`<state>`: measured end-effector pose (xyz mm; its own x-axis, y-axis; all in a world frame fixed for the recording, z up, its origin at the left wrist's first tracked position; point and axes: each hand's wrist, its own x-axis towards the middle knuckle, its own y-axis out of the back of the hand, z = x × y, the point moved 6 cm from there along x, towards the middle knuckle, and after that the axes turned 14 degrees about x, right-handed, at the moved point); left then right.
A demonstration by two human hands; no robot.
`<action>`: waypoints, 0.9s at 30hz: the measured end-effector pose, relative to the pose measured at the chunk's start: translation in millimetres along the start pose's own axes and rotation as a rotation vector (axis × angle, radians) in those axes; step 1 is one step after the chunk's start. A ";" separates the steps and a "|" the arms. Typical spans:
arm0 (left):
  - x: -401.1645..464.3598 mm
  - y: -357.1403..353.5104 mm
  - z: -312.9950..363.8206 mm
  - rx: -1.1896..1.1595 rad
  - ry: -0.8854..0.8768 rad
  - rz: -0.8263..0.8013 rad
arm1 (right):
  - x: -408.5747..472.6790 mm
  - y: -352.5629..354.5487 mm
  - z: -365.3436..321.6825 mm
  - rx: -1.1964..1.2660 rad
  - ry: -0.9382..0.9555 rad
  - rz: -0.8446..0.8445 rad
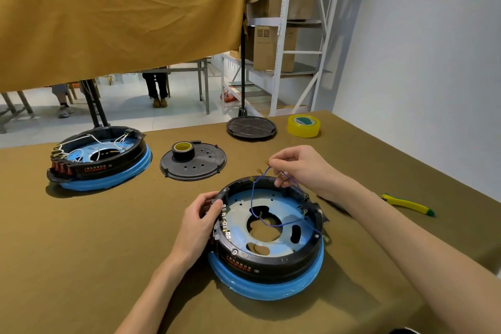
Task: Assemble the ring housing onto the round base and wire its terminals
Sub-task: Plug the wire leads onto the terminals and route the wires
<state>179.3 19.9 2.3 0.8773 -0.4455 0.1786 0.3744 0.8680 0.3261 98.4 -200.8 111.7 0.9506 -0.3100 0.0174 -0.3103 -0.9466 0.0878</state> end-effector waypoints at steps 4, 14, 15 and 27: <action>1.0 -0.2 -1.1 0.011 0.006 -0.003 | 0.0 4.4 -4.3 0.213 -0.064 -0.015; 3.1 -2.2 -3.8 -0.004 0.028 -0.010 | -5.4 -2.9 -26.3 0.555 -0.022 -0.180; 3.2 -2.0 -3.7 -0.006 0.027 -0.012 | -5.7 -4.2 -28.8 0.565 -0.009 -0.179; 1.2 8.0 13.9 0.120 -0.066 0.134 | -6.6 -10.5 -26.0 0.283 0.071 -0.072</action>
<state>179.2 23.3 18.0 0.8939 -0.3444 0.2870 0.2134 0.8899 0.4032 95.6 -186.5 136.6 0.9655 -0.2434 0.0922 -0.2228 -0.9561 -0.1901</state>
